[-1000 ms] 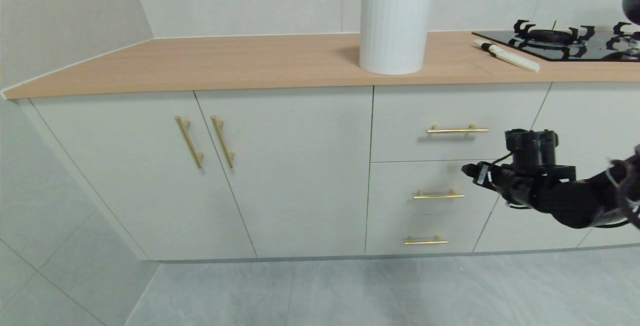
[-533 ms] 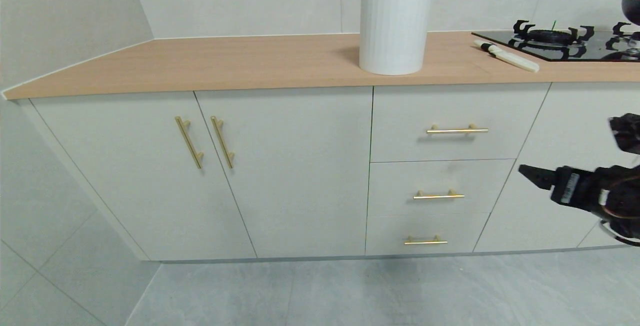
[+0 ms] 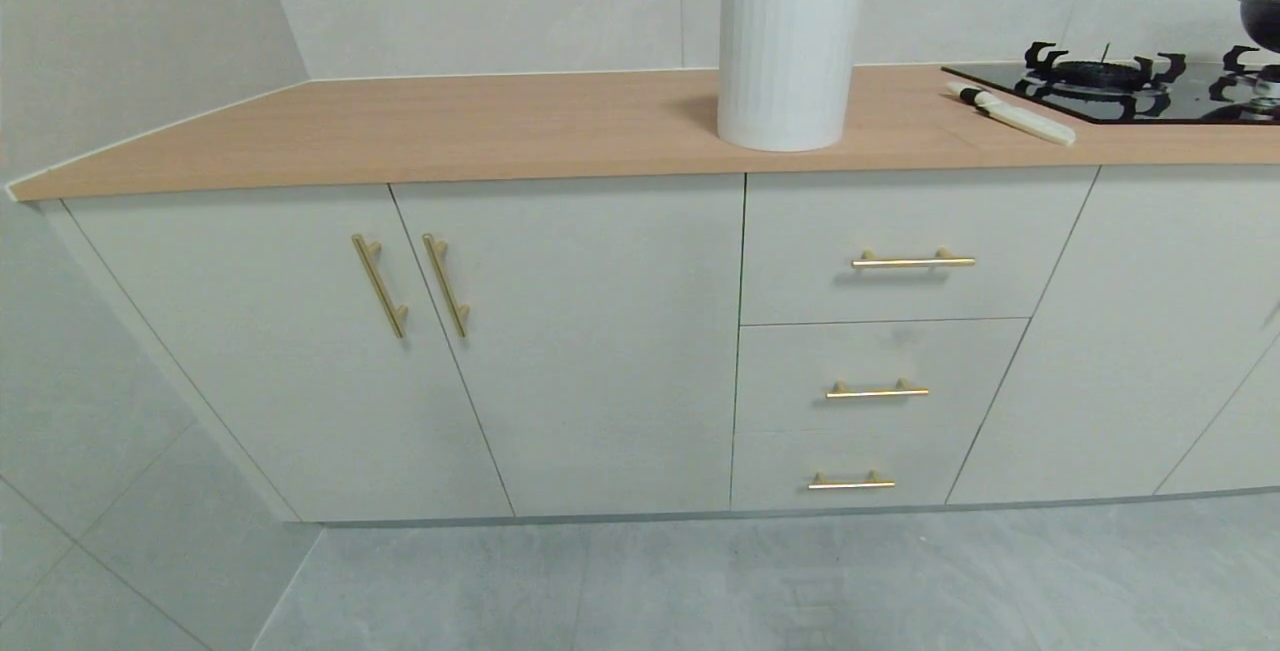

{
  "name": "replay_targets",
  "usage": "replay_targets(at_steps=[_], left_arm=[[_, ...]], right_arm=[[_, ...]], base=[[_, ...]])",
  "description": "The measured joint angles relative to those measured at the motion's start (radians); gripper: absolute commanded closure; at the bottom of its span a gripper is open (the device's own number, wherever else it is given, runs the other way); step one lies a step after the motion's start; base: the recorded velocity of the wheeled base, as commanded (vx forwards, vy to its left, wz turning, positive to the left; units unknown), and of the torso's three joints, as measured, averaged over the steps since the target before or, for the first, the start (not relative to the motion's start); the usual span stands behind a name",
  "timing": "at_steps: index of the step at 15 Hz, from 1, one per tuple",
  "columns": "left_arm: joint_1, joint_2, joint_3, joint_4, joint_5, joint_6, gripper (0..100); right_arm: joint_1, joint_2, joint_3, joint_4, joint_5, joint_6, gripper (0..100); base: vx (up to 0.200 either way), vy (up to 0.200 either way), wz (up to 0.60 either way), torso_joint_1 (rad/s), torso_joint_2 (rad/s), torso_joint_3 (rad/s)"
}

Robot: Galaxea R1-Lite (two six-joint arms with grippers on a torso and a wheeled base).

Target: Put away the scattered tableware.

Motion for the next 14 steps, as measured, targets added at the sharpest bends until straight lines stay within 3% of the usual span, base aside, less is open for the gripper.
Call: replay_targets(at_steps=[4, 8, 10, 13, 14], left_arm=[[0.000, 0.000, 0.000, 0.000, 0.000, 0.000, 0], [0.000, 0.000, 0.000, 0.000, 0.000, 0.000, 0], [0.000, 0.000, 0.000, 0.000, 0.000, 0.000, 0], [0.000, 0.000, 0.000, 0.000, 0.000, 0.000, 0], [0.000, 0.000, 0.000, 0.000, 0.000, 0.000, 0]], right_arm=[[-0.110, -0.300, 0.000, 0.226, 0.008, -0.078, 0], [-0.161, -0.437, 0.083, 0.231, 0.118, -0.078, 0], [-0.164, -0.458, 0.175, 0.157, 0.203, -0.070, 0], [-0.167, -0.468, 0.371, -0.151, 0.347, -0.066, 0], [-0.167, -0.469, 0.403, -0.166, 0.385, -0.068, 0]], base=[[0.000, 0.000, 0.00, 0.000, 0.00, 0.000], [0.000, 0.000, 0.00, 0.000, 0.00, 0.000], [0.000, 0.000, 0.00, 0.000, 0.00, 0.000], [0.000, 0.000, 0.00, 0.000, 0.00, 0.000], [0.000, 0.000, 0.00, 0.000, 0.00, 0.000]])
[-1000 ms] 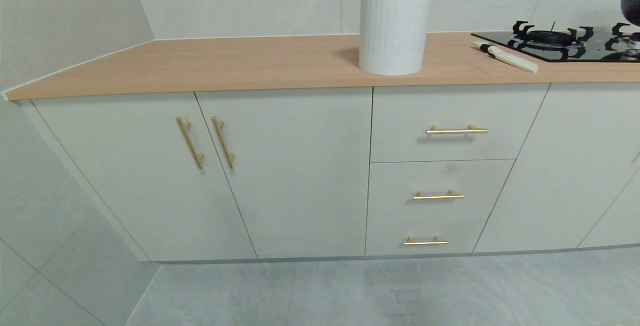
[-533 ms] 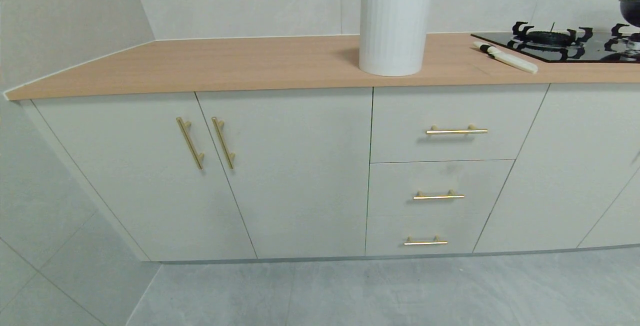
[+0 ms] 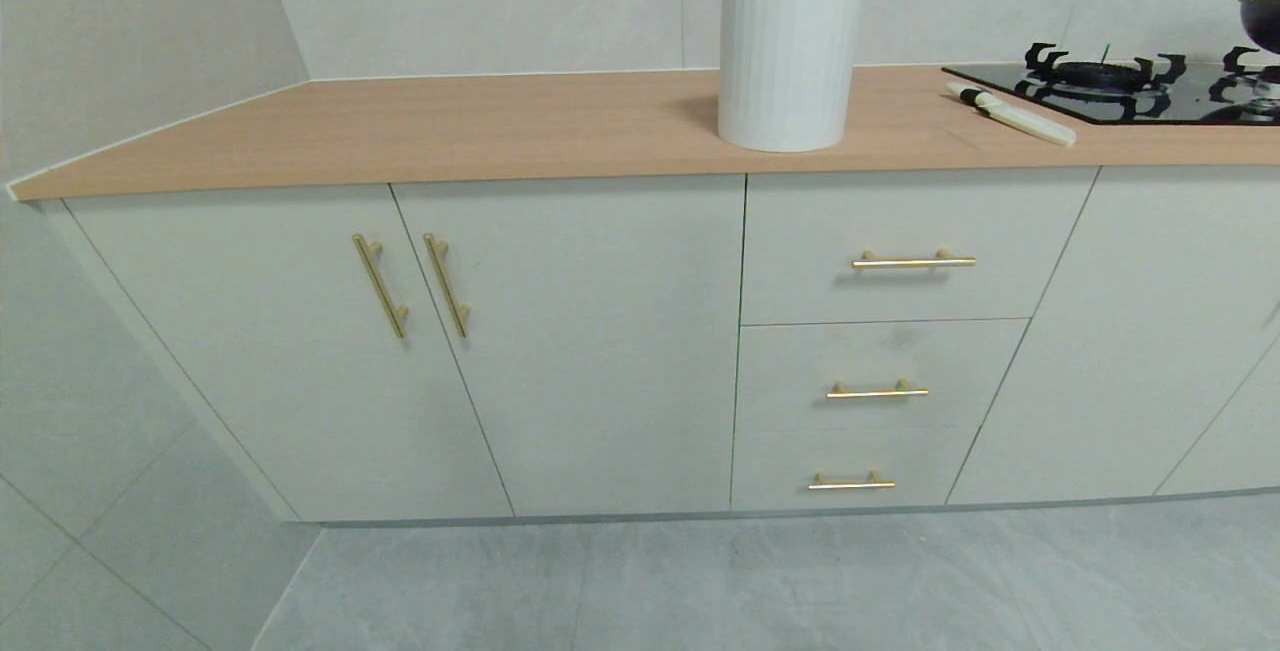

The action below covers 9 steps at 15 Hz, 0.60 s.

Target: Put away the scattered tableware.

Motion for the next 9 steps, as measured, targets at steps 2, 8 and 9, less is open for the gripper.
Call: replay_targets(at_steps=[2, 8, 9], left_arm=[[0.000, 0.000, 0.000, 0.000, 0.000, 0.000, 0], [0.000, 0.000, 0.000, 0.000, 0.000, 0.000, 0], [0.000, 0.000, 0.000, 0.000, 0.000, 0.000, 0]], right_arm=[[0.000, -0.001, 0.025, 0.069, 0.038, -0.005, 0], [-0.001, -0.002, 0.033, 0.068, 0.037, -0.002, 0], [-0.001, -0.002, 0.034, 0.069, 0.037, -0.002, 0]], base=[[0.000, 0.000, 0.00, 0.000, 0.00, 0.000], [0.000, 0.000, 0.00, 0.000, 0.00, 0.000], [0.000, 0.000, 0.00, 0.000, 0.00, 0.000]])
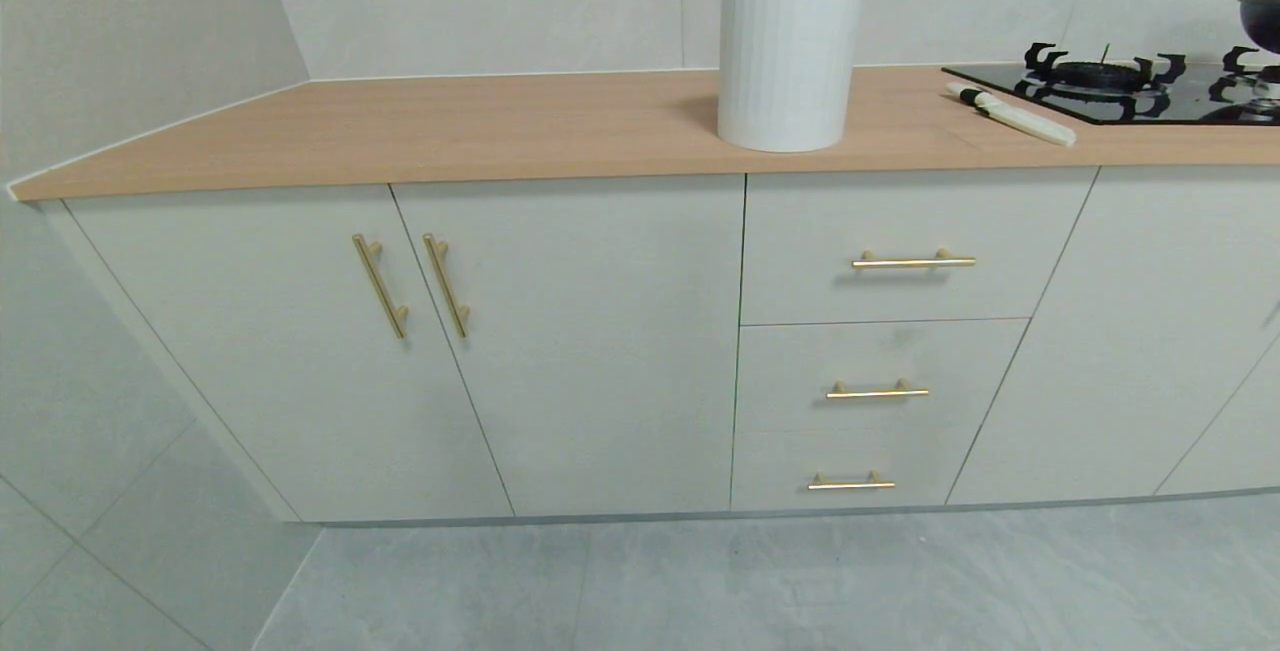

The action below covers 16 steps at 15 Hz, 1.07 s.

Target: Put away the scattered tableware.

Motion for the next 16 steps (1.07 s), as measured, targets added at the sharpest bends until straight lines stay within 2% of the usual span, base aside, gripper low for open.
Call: replay_targets(at_steps=[8, 16], left_arm=[[0.000, 0.000, 0.000, 0.000, 0.000, 0.001, 0], [0.000, 0.000, 0.000, 0.000, 0.000, 0.000, 0]], right_arm=[[0.000, 0.000, 0.000, 0.003, 0.000, 0.000, 0], [0.000, 0.000, 0.000, 0.003, 0.000, 0.000, 0]], base=[[0.000, 0.000, 0.00, 0.000, 0.00, 0.000], [0.200, 0.000, 0.00, 0.001, 0.00, 0.001]])
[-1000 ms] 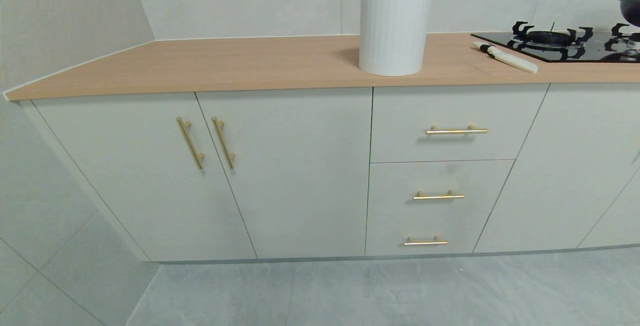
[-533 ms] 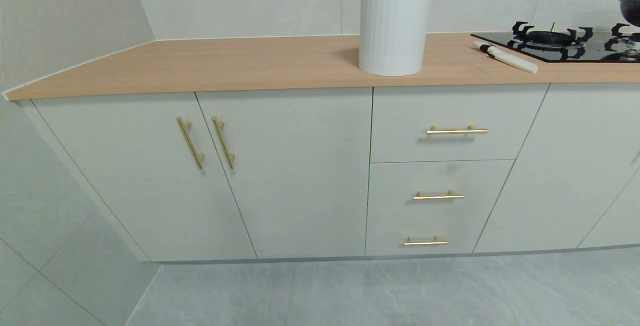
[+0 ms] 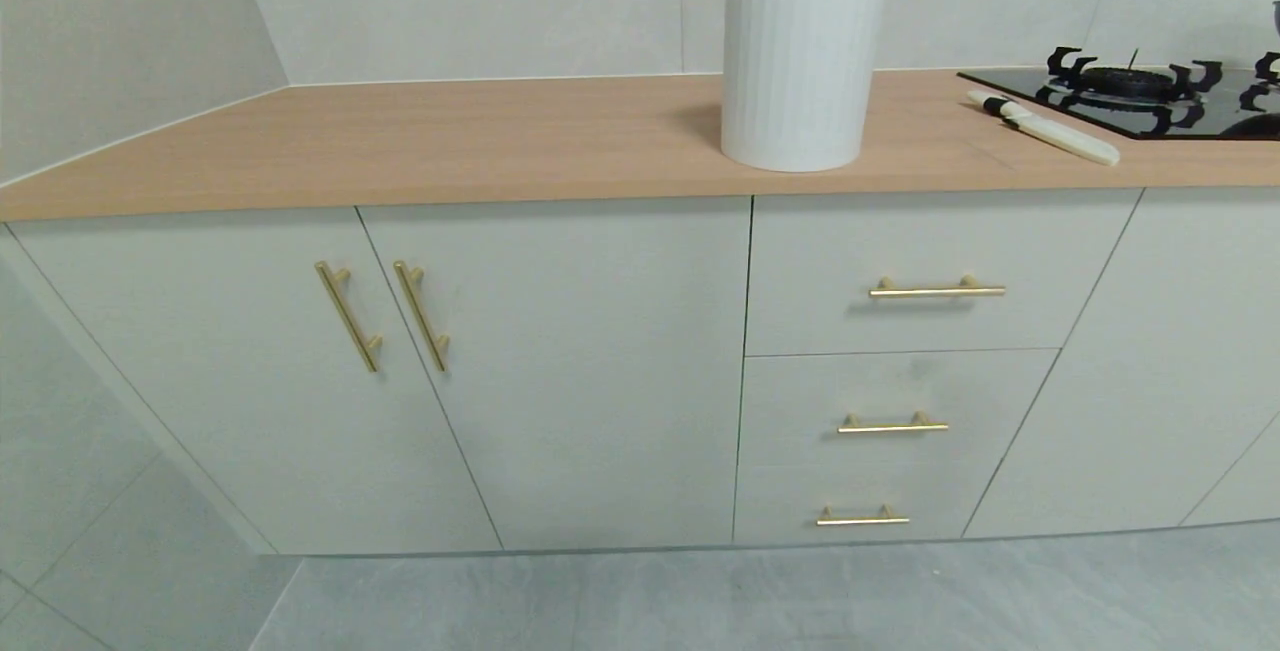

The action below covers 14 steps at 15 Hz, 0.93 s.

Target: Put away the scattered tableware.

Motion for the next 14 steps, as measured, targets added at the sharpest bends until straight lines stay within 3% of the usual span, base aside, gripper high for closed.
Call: replay_targets(at_steps=[13, 14], left_arm=[[0.000, 0.000, 0.000, 0.000, 0.000, 0.000, 0], [0.000, 0.000, 0.000, 0.000, 0.000, 0.000, 0]], right_arm=[[0.000, 0.000, 0.000, 0.000, 0.000, -0.001, 0], [0.000, 0.000, 0.000, 0.000, 0.000, -0.001, 0]], base=[[0.200, 0.000, 0.00, 0.001, 0.00, 0.002], [0.000, 0.000, 0.00, 0.000, 0.00, 0.000]])
